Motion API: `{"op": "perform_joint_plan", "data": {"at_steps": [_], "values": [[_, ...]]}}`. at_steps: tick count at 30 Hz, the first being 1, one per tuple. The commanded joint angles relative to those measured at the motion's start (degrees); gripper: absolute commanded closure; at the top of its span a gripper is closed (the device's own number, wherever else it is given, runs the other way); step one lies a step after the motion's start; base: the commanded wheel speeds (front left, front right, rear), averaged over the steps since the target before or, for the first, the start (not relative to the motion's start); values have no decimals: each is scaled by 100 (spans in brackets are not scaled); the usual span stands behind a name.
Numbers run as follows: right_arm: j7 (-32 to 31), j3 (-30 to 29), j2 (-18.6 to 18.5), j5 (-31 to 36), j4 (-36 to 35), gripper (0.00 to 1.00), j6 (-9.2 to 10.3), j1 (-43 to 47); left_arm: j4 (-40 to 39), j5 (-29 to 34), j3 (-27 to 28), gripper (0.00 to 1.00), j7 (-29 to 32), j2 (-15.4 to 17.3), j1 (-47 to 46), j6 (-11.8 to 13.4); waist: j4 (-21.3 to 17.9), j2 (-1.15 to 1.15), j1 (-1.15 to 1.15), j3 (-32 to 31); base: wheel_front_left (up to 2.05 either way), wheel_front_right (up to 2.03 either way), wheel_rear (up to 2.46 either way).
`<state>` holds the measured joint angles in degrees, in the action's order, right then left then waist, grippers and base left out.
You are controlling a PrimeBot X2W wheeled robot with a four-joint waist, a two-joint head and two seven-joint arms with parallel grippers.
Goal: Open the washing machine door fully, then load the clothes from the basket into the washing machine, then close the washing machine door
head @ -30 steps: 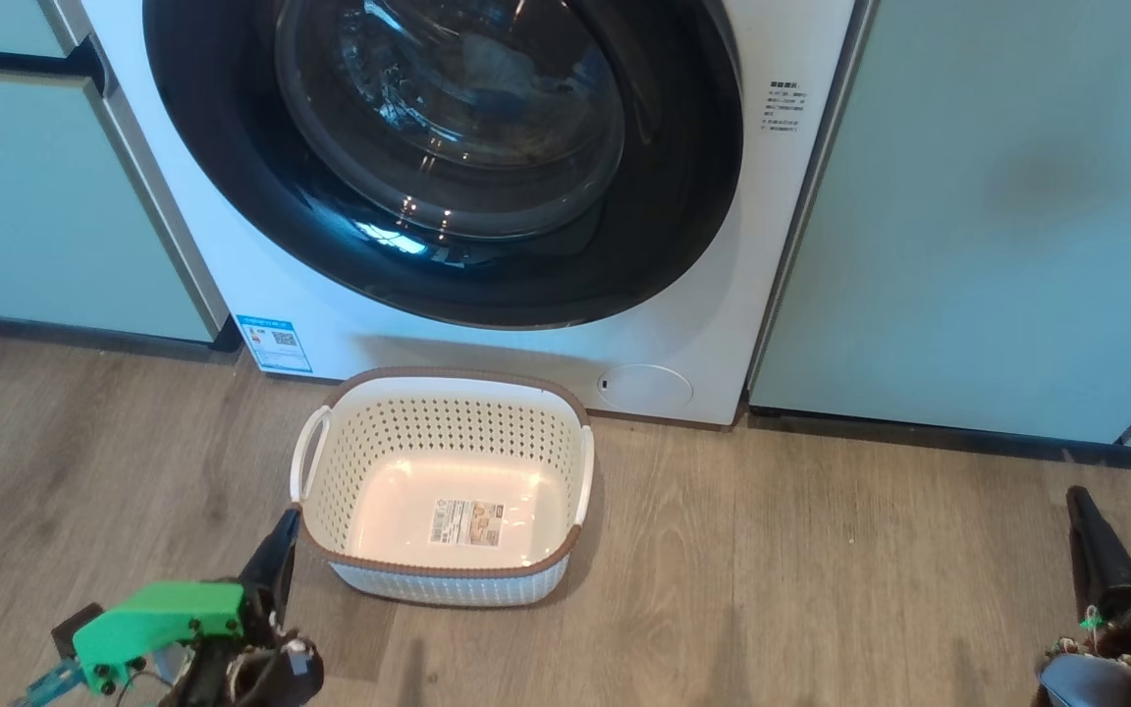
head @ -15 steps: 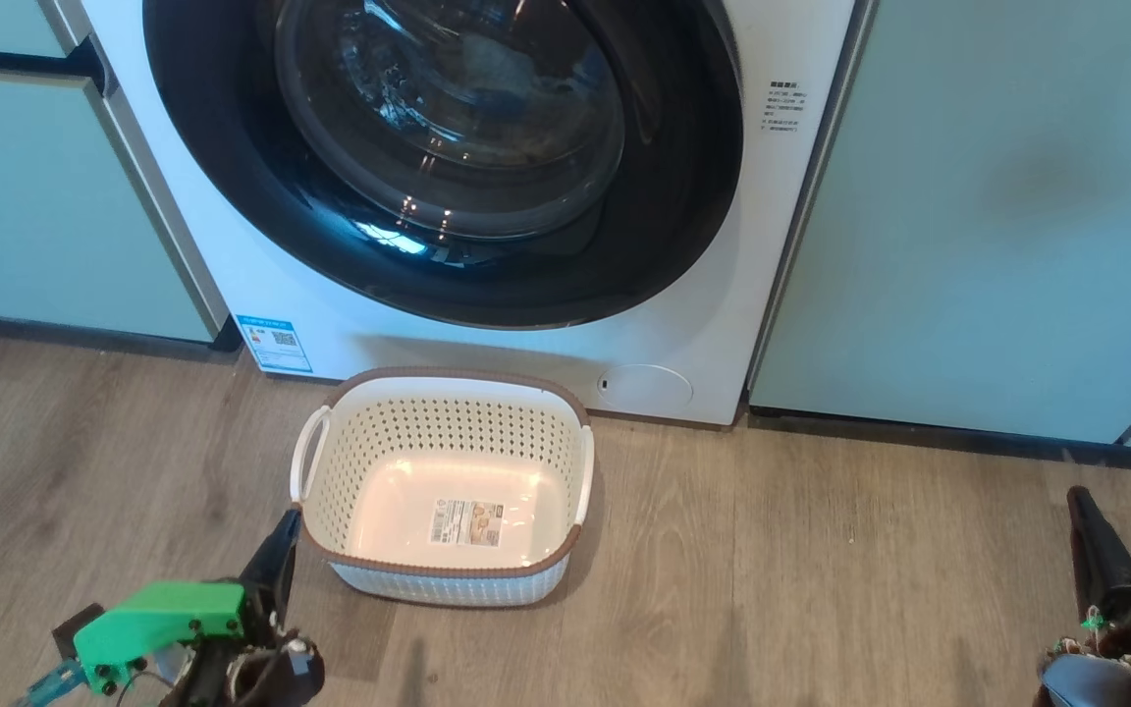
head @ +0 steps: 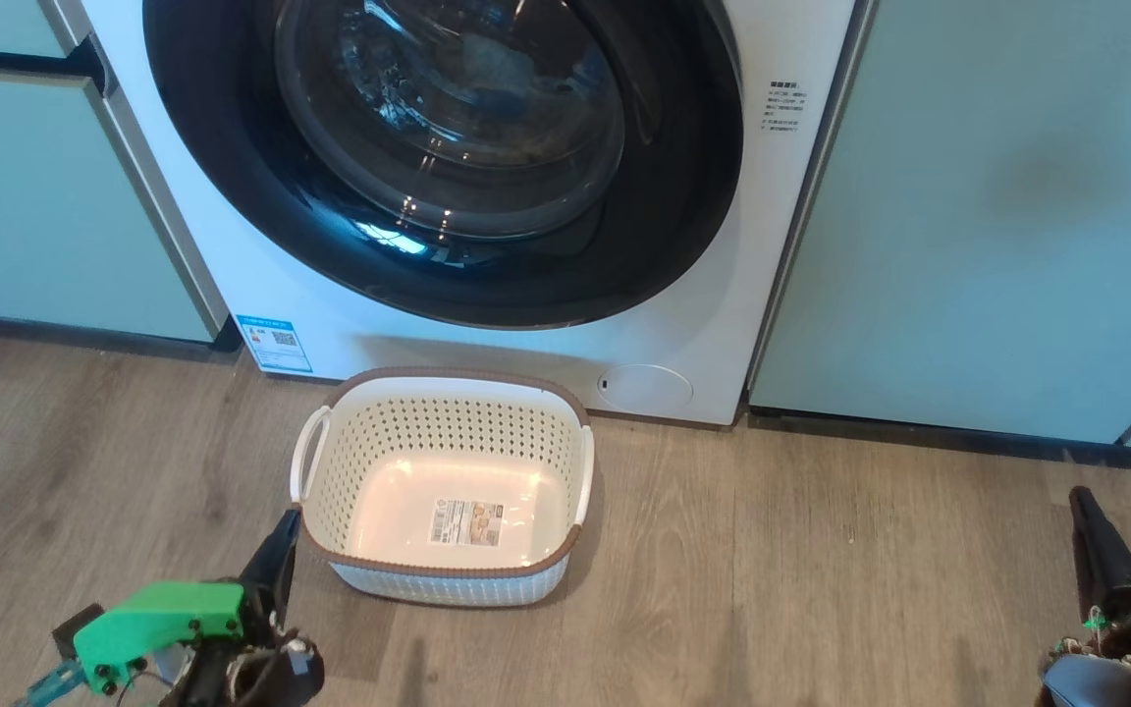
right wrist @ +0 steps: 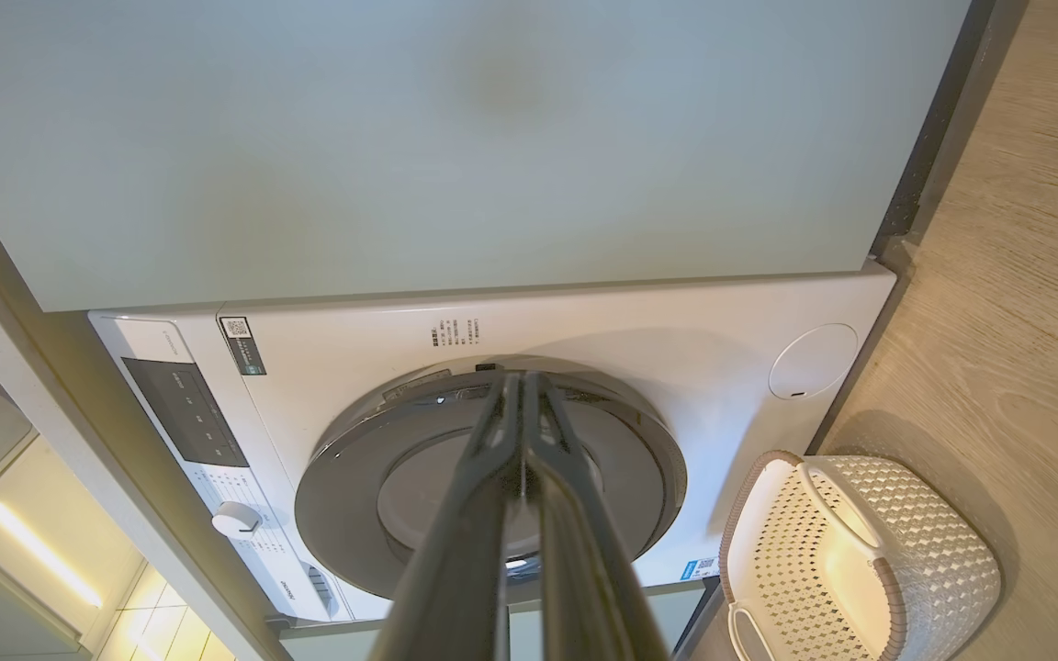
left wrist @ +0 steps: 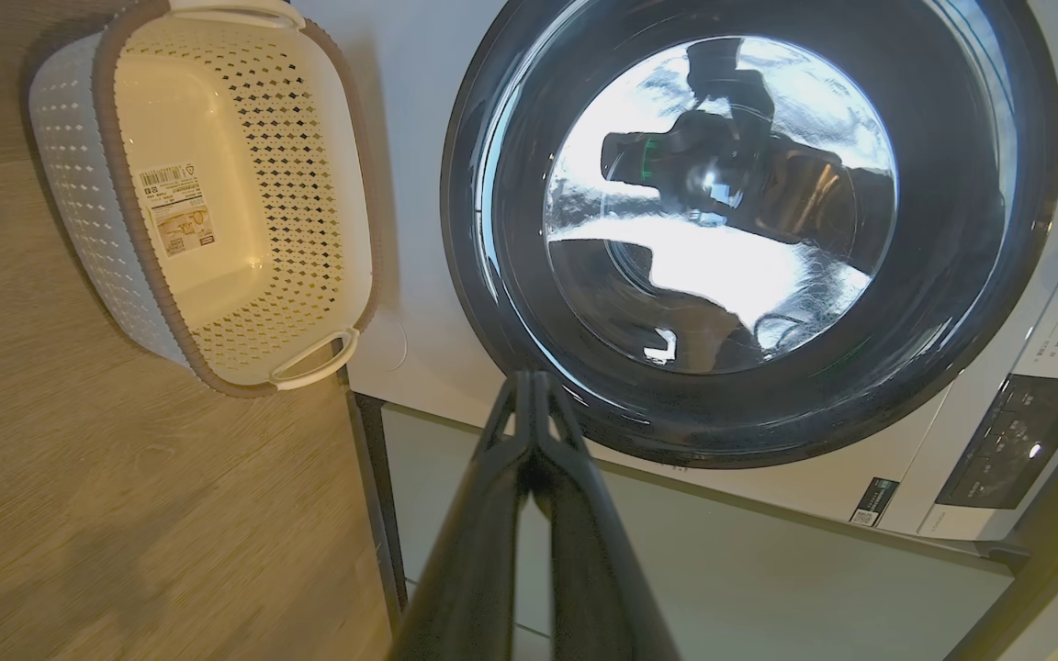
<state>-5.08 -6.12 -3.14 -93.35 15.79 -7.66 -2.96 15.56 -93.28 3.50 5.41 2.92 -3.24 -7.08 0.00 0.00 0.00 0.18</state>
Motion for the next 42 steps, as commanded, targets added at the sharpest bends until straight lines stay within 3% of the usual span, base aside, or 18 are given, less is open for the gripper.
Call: {"op": "perform_joint_plan", "data": {"at_steps": [1, 42], "values": [[-45, 80, -62, 19, -184, 100, 17, -311, -155, 41, 218, 100, 40, 59, -288, -41, 0, 0, 0, 0, 0, 0, 0], [-87, 28, -25, 62, -180, 100, 17, -316, -153, 74, 257, 100, 71, 32, -291, -41, 0, 0, 0, 0, 0, 0, 0]]}}
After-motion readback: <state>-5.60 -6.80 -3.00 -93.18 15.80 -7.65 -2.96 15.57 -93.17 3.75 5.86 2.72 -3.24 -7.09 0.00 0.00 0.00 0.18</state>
